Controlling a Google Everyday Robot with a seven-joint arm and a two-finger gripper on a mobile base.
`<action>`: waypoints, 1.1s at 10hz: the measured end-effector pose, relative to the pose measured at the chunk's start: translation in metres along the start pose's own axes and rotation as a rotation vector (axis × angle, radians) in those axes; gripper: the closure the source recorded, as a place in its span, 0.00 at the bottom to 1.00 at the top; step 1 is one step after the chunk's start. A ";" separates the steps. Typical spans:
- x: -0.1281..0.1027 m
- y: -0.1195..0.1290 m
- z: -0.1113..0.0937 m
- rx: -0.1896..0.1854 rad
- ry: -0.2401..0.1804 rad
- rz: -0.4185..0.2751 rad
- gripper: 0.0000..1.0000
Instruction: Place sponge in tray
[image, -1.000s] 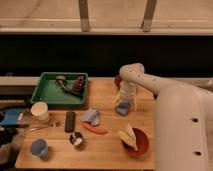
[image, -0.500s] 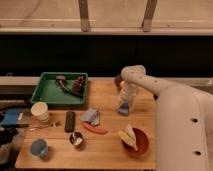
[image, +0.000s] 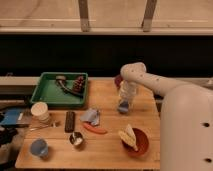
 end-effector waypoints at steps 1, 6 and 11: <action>0.002 0.005 -0.019 -0.006 -0.031 -0.013 1.00; -0.010 0.059 -0.108 -0.067 -0.198 -0.134 1.00; -0.035 0.156 -0.129 -0.147 -0.232 -0.343 1.00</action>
